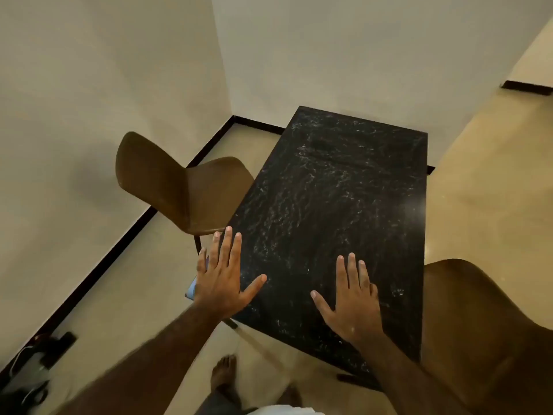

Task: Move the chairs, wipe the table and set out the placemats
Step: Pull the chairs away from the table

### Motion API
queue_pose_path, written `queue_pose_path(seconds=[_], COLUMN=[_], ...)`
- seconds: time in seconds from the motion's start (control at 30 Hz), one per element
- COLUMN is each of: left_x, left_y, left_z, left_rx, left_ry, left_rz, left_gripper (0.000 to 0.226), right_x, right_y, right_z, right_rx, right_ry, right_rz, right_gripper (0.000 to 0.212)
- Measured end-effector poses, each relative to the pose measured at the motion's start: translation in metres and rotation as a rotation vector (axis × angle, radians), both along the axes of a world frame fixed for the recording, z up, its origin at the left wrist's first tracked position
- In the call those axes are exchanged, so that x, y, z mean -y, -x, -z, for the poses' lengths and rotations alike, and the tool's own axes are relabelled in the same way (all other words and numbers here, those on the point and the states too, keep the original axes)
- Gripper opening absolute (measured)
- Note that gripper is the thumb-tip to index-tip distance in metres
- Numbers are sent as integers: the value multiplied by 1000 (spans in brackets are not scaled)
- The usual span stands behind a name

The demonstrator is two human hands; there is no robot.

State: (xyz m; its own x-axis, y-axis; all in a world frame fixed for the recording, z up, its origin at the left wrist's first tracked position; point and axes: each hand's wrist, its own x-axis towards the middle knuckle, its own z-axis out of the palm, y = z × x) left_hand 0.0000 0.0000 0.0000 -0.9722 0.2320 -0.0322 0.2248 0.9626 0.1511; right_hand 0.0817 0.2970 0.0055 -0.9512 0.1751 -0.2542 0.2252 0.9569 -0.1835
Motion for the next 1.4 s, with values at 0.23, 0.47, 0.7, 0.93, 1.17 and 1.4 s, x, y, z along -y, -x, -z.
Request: queue_pose_path(seconds=[0.23,0.47,0.7,0.93,1.17,1.4], left_x=[48,131,224,345,448,504], left_y=[-34,-86,-123,-161,-197,-184], left_z=[22,40,44,51,60,73], left_rx=[106,202,261,287,351,376], left_ry=[46,15,-8,-56,-56,-123], left_rz=[-149,-326,-440,-525,-555,-597], left_gripper=[113,116,116,114,116,115], right_x=[53,131,216,336,430,473], right_y=[1,-5,-2,6,12,32], right_z=[21,35,52,44,45,40], right_rx=[41,92,83,144,157,175], right_ry=[-9,4,-52,-49,-45,-67], right_rz=[-94,-279,-447,-559,-555,-534], right_gripper=[115,114,110,107,105,105])
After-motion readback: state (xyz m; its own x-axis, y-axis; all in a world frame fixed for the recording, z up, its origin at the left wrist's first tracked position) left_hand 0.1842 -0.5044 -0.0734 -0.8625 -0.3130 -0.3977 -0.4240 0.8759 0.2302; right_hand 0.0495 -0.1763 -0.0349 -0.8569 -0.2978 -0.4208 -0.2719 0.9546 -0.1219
